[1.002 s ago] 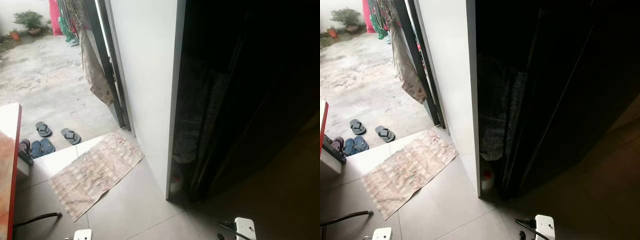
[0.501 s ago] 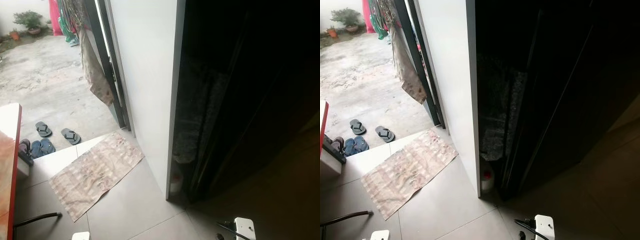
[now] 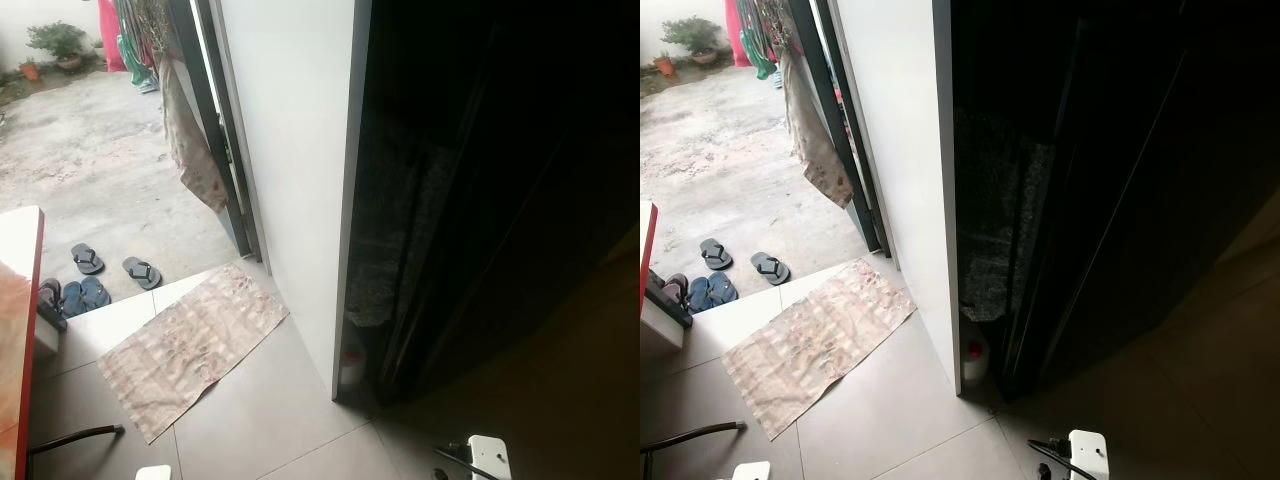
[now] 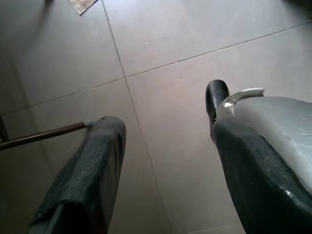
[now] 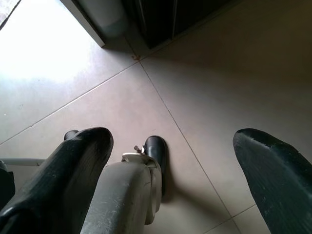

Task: Restocking fridge

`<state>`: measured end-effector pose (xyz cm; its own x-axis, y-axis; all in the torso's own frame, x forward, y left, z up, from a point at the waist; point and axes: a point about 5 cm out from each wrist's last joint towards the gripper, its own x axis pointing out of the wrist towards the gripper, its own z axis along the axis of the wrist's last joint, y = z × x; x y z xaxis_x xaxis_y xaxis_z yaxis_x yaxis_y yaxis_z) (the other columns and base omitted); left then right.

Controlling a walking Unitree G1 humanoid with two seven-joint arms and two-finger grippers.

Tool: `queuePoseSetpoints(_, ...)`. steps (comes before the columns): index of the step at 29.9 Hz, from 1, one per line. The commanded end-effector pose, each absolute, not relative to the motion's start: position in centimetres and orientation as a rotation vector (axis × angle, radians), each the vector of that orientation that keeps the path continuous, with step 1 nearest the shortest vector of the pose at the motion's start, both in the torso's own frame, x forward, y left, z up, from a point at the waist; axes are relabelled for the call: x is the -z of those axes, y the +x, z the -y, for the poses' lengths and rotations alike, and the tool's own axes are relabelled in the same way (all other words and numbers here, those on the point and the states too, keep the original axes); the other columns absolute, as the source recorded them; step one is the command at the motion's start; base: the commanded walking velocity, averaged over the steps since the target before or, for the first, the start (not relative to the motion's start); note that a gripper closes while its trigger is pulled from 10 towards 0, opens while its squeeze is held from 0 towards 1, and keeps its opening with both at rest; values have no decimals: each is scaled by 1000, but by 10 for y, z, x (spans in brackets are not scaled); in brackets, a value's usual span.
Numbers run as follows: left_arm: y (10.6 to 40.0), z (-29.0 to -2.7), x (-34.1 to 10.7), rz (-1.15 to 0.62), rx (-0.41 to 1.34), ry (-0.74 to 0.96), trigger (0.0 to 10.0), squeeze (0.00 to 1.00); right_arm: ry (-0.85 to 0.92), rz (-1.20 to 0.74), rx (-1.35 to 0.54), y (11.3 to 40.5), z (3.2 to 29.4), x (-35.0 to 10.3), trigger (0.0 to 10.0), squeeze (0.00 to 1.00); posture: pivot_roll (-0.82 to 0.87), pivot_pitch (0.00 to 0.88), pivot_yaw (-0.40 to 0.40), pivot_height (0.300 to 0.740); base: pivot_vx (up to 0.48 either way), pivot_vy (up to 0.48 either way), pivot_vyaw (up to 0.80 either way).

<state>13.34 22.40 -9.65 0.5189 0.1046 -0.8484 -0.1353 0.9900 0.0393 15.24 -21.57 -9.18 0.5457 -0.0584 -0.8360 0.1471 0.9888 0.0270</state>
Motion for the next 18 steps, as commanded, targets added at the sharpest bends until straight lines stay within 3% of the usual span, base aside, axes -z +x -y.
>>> queuePoseSetpoints(1,131,-219,99,-1026,-145,-28,10000,0,99,-1004,122,147,214,94,10000,0,-79,48,55,740,0,0,0)
queuePoseSetpoints(7,135,-210,99,-1026,-138,-31,10000,0,92,-1002,121,148,214,94,10000,0,-79,50,55,740,0,0,0)
queuePoseSetpoints(18,136,-210,99,-1027,-139,-30,10000,0,79,-1003,122,148,215,94,10000,0,-79,54,54,740,0,0,742)
